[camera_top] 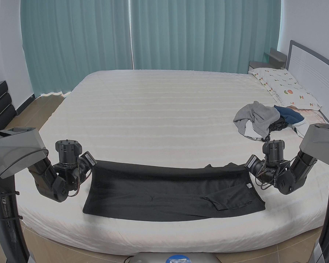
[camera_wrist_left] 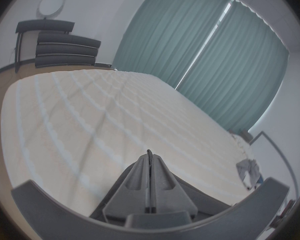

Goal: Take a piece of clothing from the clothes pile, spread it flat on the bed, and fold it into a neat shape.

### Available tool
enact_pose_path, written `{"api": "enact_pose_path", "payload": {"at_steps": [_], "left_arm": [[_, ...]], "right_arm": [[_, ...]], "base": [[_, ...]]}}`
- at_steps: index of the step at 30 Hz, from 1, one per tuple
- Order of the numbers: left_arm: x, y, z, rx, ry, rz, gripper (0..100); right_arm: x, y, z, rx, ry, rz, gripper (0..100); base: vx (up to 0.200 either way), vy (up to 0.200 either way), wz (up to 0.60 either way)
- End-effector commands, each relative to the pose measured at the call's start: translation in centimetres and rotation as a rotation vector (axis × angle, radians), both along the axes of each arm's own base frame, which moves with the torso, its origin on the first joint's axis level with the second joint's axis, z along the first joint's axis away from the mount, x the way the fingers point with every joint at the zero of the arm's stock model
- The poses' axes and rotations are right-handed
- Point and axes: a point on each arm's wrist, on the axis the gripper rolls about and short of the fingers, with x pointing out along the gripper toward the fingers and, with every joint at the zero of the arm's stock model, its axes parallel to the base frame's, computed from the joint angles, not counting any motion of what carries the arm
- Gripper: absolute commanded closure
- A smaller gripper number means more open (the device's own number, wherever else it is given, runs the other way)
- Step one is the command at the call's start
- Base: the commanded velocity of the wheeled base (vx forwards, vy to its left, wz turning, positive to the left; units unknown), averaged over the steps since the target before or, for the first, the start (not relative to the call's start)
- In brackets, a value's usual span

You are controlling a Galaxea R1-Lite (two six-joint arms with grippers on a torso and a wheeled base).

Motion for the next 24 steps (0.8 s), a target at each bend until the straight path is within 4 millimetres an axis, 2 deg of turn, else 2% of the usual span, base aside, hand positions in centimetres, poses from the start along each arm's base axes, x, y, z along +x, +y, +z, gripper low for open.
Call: {"api": "enact_pose_path", "payload": {"at_steps": [1,10,21,22,24], "left_arm": [[-2.5,0.2,-2.9,0.086,0.116,-0.045,100],[-4.1,0.2,-4.8,0.148,0.187,-0.086,100],[-5.1,0.3,-5.5,0.152,0.234,-0.092,100],[-5.1,0.3,-5.7,0.152,0.239,-0.092,0],[-5.2,0.3,-5.8,0.153,0.245,-0.093,0]], "right_arm": [[-2.5,-0.3,-2.1,-0.037,0.102,0.052,100],[-3.9,-0.5,-3.6,-0.098,0.133,0.096,100],[-4.1,-0.5,-3.9,-0.102,0.139,0.100,100],[-4.2,-0.5,-3.9,-0.102,0.140,0.100,0],[-4.3,-0.5,-3.6,-0.100,0.136,0.101,0]], "base": [[0.000,0.000,0.00],[0.000,0.000,0.00],[0.000,0.000,0.00],[0.000,0.000,0.00],[0.000,0.000,0.00]]}}
